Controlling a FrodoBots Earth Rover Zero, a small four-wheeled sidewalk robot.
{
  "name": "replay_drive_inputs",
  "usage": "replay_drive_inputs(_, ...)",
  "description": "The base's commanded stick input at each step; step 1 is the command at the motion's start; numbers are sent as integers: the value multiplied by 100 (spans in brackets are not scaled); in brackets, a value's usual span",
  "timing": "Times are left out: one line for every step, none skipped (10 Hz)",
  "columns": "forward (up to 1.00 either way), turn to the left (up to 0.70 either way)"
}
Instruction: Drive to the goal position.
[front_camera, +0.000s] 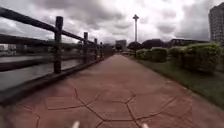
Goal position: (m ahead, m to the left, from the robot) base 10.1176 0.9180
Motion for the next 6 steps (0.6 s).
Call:
replay_drive_inputs(70, 0)
replay_drive_inputs(70, 0)
replay_drive_inputs(70, 0)
replay_drive_inputs(70, 0)
replay_drive_inputs(70, 0)
replay_drive_inputs(70, 0)
